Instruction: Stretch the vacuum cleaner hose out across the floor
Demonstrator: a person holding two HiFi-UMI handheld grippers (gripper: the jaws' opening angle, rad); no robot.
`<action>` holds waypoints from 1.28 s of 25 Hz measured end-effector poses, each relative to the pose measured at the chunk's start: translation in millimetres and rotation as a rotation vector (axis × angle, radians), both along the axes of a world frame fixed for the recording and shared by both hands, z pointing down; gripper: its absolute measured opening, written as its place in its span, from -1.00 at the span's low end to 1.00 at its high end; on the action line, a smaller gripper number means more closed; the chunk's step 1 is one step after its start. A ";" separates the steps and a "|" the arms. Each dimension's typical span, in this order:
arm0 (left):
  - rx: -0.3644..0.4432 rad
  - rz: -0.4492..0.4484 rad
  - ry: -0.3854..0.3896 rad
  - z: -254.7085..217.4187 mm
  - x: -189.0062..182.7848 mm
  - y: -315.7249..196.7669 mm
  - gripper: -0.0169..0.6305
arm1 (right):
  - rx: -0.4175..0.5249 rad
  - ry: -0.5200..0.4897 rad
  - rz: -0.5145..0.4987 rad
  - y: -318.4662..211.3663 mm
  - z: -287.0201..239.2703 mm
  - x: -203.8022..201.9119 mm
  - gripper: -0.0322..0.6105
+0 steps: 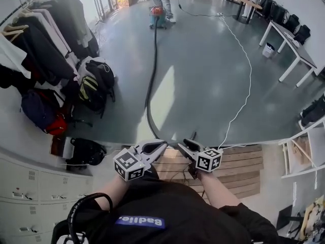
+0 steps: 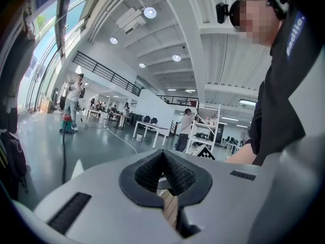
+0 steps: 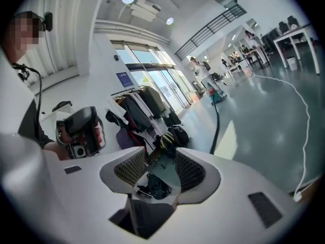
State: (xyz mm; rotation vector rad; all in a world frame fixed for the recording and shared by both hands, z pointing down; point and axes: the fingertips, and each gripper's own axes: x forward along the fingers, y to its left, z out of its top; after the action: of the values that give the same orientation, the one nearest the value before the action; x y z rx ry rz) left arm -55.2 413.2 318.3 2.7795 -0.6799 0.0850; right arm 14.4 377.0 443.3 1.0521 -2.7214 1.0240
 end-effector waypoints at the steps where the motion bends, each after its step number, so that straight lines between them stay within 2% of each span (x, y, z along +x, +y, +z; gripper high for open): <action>1: -0.019 -0.001 0.015 -0.4 0.1 2.2 -0.96 | 0.032 -0.009 -0.015 4.0 -14.5 -2.8 -0.35; 4: -0.039 -0.004 0.025 -2.4 2.6 5.8 -0.96 | 0.151 -0.004 -0.057 19.1 -57.8 -9.3 -0.70; 6: -0.023 -0.016 0.004 -5.2 4.1 6.8 -0.96 | 0.243 0.059 -0.089 30.9 -82.7 -13.6 -0.84; 9: 0.013 -0.035 -0.024 -13.0 3.9 6.3 -0.96 | 0.369 0.169 -0.138 42.5 -114.1 -23.1 -0.88; 11: 0.030 -0.040 -0.023 -20.1 4.0 7.0 -0.96 | 0.417 0.172 -0.156 46.0 -134.3 -28.8 -0.88; 15: 0.045 -0.042 -0.016 -27.3 7.3 12.1 -0.96 | 0.452 0.126 -0.159 51.9 -155.6 -33.3 -0.88; 20: 0.065 -0.027 -0.015 -33.8 14.4 20.9 -0.96 | 0.454 0.136 -0.162 61.1 -155.6 -30.5 -0.88; 32: 0.063 -0.042 -0.016 -29.9 3.6 29.0 -0.96 | 0.440 0.153 -0.177 67.0 -149.9 -39.4 -0.89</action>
State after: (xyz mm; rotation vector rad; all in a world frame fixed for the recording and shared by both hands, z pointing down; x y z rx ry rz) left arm -51.5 442.2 288.3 2.8256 -0.7575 0.0791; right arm -25.1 443.9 293.4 0.8641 -2.9094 0.3092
